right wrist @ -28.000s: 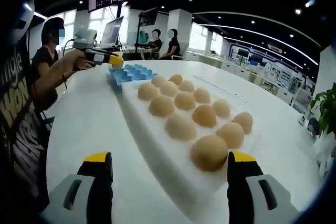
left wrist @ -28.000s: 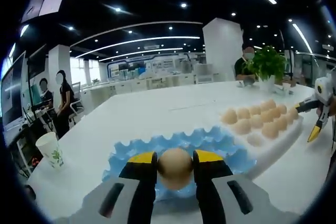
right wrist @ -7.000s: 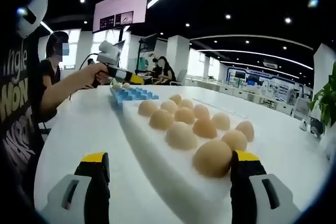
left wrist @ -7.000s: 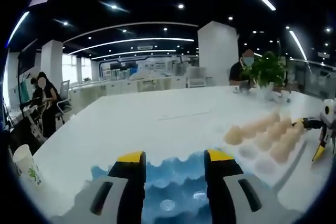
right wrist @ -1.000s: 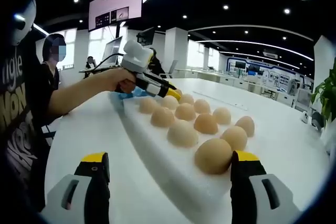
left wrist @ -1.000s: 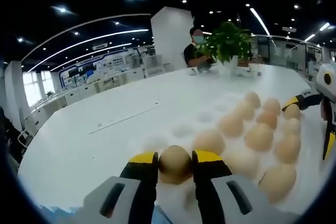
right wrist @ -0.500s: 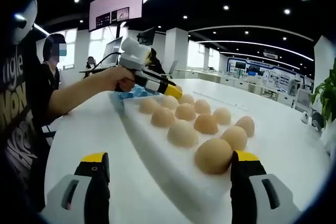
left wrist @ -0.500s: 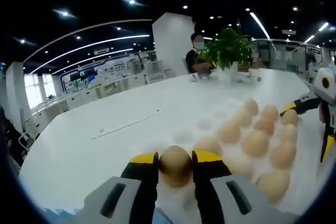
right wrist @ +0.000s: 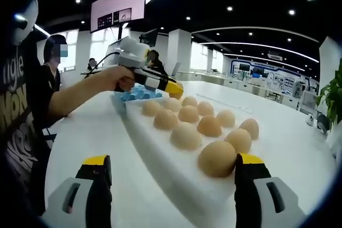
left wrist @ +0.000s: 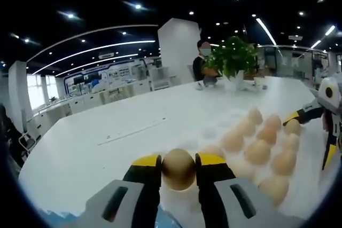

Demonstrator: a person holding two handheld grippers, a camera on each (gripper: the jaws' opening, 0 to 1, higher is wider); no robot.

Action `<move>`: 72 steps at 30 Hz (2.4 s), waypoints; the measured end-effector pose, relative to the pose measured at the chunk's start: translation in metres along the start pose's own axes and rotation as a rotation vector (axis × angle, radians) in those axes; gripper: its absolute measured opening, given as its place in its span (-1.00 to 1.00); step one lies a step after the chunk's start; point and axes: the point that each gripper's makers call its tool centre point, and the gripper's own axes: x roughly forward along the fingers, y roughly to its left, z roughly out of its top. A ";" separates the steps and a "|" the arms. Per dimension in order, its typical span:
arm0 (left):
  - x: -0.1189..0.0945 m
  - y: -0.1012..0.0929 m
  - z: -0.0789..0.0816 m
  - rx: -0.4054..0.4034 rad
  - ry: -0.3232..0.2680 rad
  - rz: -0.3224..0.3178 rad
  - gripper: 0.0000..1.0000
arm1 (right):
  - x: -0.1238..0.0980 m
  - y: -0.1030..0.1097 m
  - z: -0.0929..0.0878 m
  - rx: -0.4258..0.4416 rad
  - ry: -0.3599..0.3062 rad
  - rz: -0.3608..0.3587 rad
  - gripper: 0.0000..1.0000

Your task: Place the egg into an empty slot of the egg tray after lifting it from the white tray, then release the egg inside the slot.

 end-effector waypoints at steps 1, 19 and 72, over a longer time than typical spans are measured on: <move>0.000 0.000 0.000 0.000 0.000 0.002 -0.50 | 0.000 0.000 0.000 0.000 0.000 0.000 1.00; -0.014 0.016 0.002 -0.027 -0.024 0.041 -0.50 | 0.001 0.000 0.000 0.004 -0.009 0.000 1.00; -0.066 0.081 -0.018 -0.048 0.001 0.216 -0.50 | 0.000 0.000 0.000 0.005 -0.022 -0.004 0.99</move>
